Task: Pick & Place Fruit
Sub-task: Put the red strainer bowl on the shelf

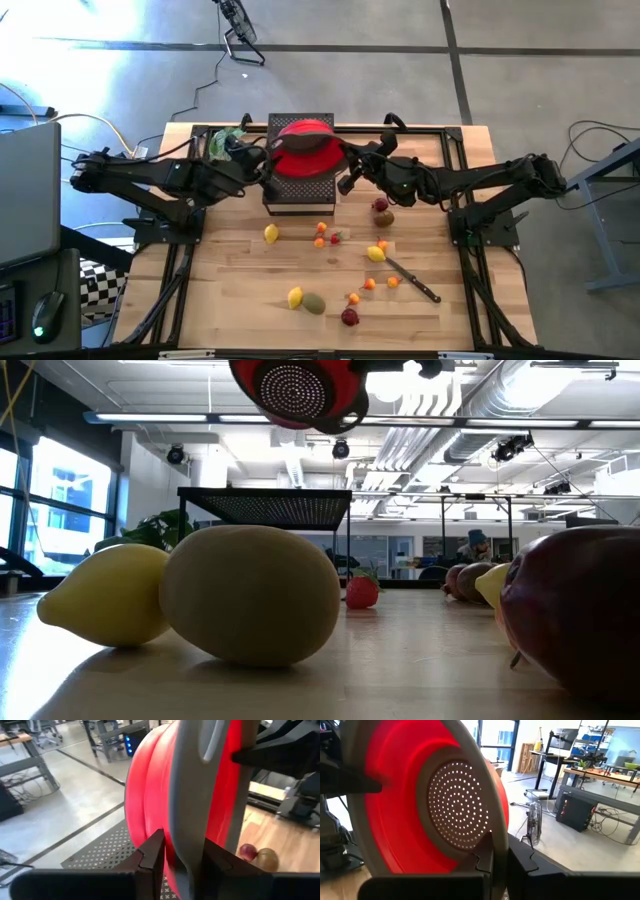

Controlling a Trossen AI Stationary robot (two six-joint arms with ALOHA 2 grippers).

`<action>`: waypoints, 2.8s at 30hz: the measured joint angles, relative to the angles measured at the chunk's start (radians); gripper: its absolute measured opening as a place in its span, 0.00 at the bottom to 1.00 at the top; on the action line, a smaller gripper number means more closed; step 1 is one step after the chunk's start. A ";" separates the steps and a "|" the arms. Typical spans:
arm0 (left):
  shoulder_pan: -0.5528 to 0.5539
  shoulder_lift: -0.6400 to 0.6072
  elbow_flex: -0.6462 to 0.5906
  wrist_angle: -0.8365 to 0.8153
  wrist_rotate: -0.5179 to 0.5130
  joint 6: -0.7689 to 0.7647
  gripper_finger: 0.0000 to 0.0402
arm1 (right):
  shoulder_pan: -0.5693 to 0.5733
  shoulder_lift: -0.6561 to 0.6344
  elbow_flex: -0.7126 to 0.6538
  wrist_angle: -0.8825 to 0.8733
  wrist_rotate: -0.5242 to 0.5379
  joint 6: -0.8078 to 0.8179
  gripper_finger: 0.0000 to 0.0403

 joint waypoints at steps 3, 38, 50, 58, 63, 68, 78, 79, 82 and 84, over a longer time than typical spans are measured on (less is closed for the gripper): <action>0.000 -0.017 0.000 0.001 0.040 0.001 0.20 | 0.000 0.000 0.000 0.000 -0.005 0.000 0.03; 0.000 -0.343 0.002 0.014 0.323 0.096 0.56 | -0.103 0.019 0.255 -0.428 -0.160 0.086 0.03; 0.000 -0.342 0.002 -0.154 0.324 0.084 0.56 | -0.302 0.228 0.643 -0.812 -0.507 0.217 0.03; 0.000 -0.341 0.002 -0.159 0.383 0.076 0.56 | -0.397 0.438 0.921 -1.057 -0.634 0.216 0.03; -0.001 -0.341 0.002 -0.159 0.404 0.076 0.56 | -0.466 0.506 1.057 -1.145 -0.722 0.220 0.03; 0.000 -0.341 0.002 -0.160 0.404 0.076 0.56 | -0.534 0.540 1.102 -1.205 -0.853 0.242 0.03; 0.000 -0.340 0.002 -0.160 0.404 0.076 0.56 | -0.599 0.567 1.101 -1.340 -1.020 0.259 0.03; 0.000 -0.340 0.002 -0.160 0.403 0.076 0.56 | -0.594 0.572 1.103 -1.335 -1.035 0.260 0.03; 0.000 -0.335 0.002 -0.160 0.403 0.076 0.56 | -0.589 0.582 1.102 -1.351 -1.065 0.262 0.03; 0.000 -0.328 0.002 -0.159 0.403 0.071 0.56 | -0.570 0.604 1.102 -1.351 -1.076 0.264 0.03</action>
